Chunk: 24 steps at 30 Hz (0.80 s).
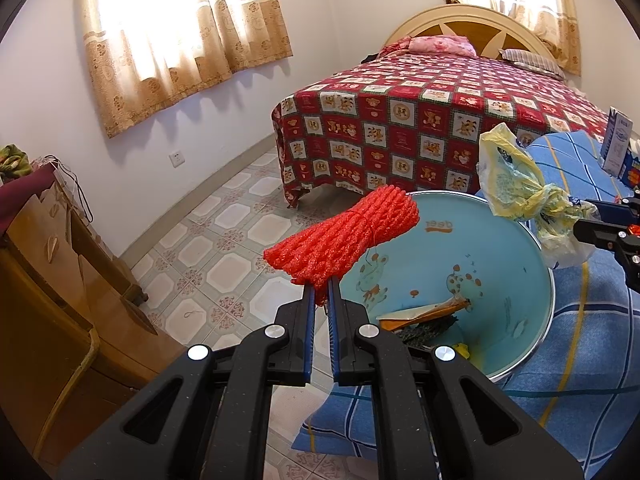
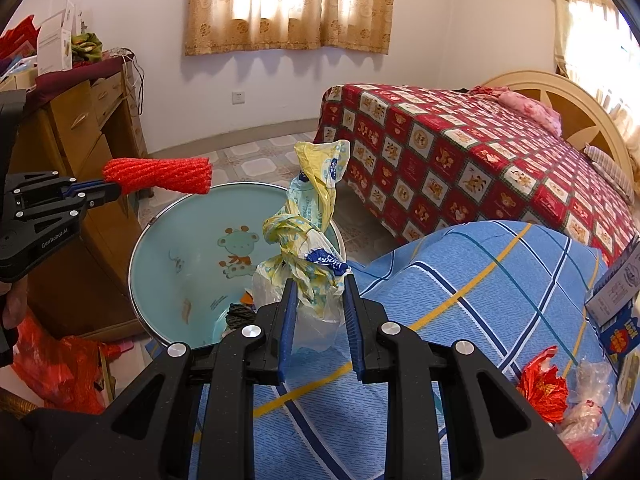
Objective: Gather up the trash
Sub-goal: 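Carry the red mesh bag and white-green bag over the light-blue bin with both grippers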
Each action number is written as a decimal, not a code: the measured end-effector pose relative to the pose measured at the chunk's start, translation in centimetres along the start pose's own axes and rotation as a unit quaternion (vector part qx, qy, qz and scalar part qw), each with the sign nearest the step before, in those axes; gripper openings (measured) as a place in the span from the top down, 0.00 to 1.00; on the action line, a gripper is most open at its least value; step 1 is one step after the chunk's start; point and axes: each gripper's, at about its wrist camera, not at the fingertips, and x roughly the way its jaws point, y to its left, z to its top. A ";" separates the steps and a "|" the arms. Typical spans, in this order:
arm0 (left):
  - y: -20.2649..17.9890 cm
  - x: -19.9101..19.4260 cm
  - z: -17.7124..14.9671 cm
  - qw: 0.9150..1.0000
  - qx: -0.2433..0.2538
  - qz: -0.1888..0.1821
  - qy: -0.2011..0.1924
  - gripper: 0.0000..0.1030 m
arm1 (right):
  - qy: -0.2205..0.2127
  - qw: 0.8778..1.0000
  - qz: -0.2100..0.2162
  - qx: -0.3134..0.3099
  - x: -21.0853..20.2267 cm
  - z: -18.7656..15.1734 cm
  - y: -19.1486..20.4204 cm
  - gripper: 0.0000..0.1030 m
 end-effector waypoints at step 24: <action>-0.1 0.0 -0.1 1.000 -0.001 -0.001 -0.001 0.94 | 0.001 1.000 0.003 -0.004 0.3 0.2 0.8 0.77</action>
